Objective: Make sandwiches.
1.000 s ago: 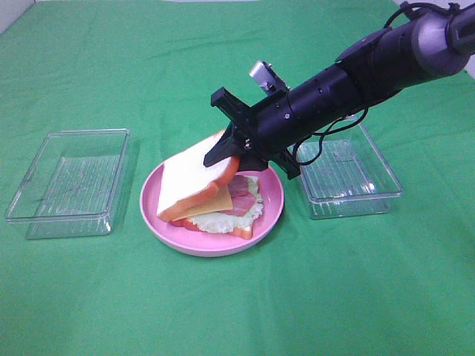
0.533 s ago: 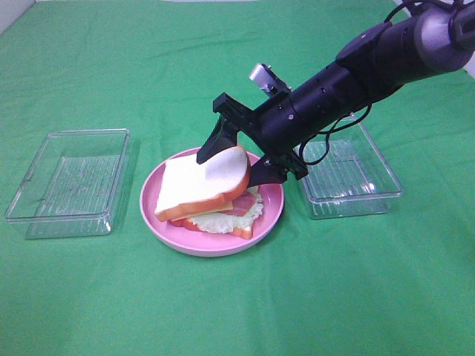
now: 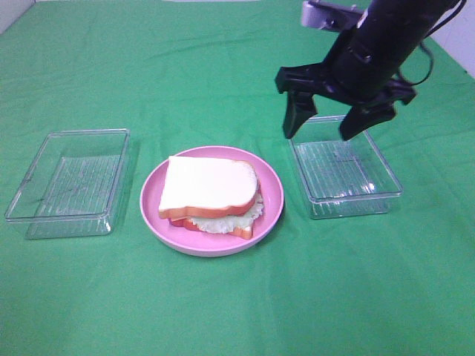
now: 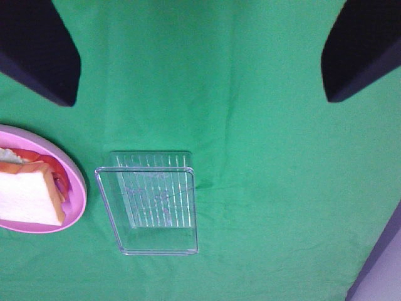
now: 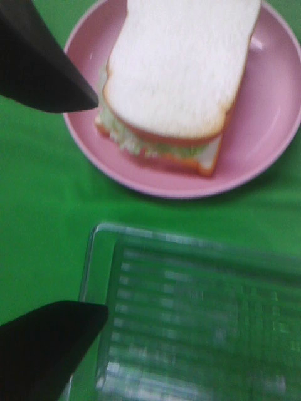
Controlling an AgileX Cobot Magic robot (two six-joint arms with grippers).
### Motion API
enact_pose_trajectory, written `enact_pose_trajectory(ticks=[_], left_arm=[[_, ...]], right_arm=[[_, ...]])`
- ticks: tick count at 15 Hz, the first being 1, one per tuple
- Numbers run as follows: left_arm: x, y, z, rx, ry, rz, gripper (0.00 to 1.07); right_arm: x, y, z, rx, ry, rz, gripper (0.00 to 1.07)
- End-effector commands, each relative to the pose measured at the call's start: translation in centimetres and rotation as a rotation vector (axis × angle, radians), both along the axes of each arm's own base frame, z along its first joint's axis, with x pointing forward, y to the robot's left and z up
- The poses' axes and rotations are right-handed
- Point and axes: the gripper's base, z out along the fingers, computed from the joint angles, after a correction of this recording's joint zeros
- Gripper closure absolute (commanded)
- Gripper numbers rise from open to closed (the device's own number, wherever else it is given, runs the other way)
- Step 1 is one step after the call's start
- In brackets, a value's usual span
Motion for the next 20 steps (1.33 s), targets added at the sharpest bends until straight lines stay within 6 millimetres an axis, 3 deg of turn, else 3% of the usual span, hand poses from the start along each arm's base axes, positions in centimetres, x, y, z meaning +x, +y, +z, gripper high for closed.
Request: enact_pose_trajectory(ticks=[1,6,8,12,15,17,18,20], left_arm=[[-0.2,0.0,0.0,-0.002,-0.031,0.001,0.09],[-0.2,0.0,0.0,-0.002,-0.031,0.001,0.09],[-0.2,0.0,0.0,-0.002,-0.031,0.001,0.09],[-0.2,0.0,0.0,-0.002,-0.031,0.001,0.09],[-0.2,0.0,0.0,-0.002,-0.031,0.001,0.09],[-0.2,0.0,0.0,-0.002,-0.031,0.001,0.09],[-0.2,0.0,0.0,-0.002,-0.031,0.001,0.09],[-0.2,0.0,0.0,-0.002,-0.031,0.001,0.09]], right_arm=[[-0.5,-3.1,2.5,-0.177,-0.061,-0.065,0.27],[0.8,-12.2,2.6,-0.178,0.018,-0.207,0.27],[0.8,-13.3,2.5,-0.114,0.033,-0.185,0.27],[-0.5,-12.7,2.5,-0.073,0.148,-0.152,0.27],[-3.7,-12.7,3.2,-0.056,0.128,-0.160,0.27],[-8.1,-12.6,3.8,-0.015,0.094,-0.172,0.27],[-12.1,-12.7,3.9,-0.004,0.032,-0.179,0.27],[-15.3,-12.9,4.2,0.001,-0.055,-0.184,0.27]])
